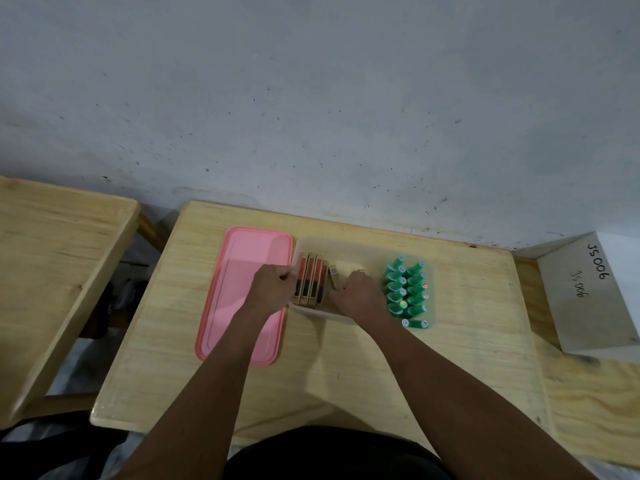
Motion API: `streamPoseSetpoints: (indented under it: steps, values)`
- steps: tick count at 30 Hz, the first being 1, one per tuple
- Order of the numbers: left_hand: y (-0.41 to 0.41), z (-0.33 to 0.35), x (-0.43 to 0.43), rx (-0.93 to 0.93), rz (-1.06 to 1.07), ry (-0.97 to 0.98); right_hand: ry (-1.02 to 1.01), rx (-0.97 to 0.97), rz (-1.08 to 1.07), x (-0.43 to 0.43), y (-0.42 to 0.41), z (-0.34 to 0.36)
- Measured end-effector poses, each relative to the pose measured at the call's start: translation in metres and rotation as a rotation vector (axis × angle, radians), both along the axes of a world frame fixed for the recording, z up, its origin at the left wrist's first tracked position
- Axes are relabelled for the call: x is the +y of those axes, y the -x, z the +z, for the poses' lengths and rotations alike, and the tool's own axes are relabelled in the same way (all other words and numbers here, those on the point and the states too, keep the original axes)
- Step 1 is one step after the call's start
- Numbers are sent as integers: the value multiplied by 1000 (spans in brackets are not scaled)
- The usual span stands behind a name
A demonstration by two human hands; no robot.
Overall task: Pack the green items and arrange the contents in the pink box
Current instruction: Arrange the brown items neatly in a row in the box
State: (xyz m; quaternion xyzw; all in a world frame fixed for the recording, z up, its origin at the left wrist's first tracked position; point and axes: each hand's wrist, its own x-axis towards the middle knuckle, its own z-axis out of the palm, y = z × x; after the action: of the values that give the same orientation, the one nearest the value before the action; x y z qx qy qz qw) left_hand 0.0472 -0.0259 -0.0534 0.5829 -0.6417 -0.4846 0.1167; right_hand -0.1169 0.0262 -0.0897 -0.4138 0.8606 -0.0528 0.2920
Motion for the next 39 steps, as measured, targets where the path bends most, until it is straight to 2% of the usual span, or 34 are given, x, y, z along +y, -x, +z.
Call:
streamPoseSetpoints:
  steps: [3, 8, 14, 24, 31, 39]
  values:
    - [1, -1, 0, -7, -19, 21, 43, -29, -63, 0, 2, -3]
    - [0, -2, 1, 11, -6, 28, 275, -219, -176, 4, 4, -6]
    - [0, -5, -1, 32, 7, 14, 354, -373, -245, 10, 5, -6]
    - [1, -4, 0, 26, -1, 15, 301, -511, -355, 8, 9, 1]
    - [1, -5, 0, 23, 0, 14, 289, -505, -340, 9, 12, -2]
    - [1, -7, -1, 19, 10, 1, 186, -438, -182, 5, 8, 0]
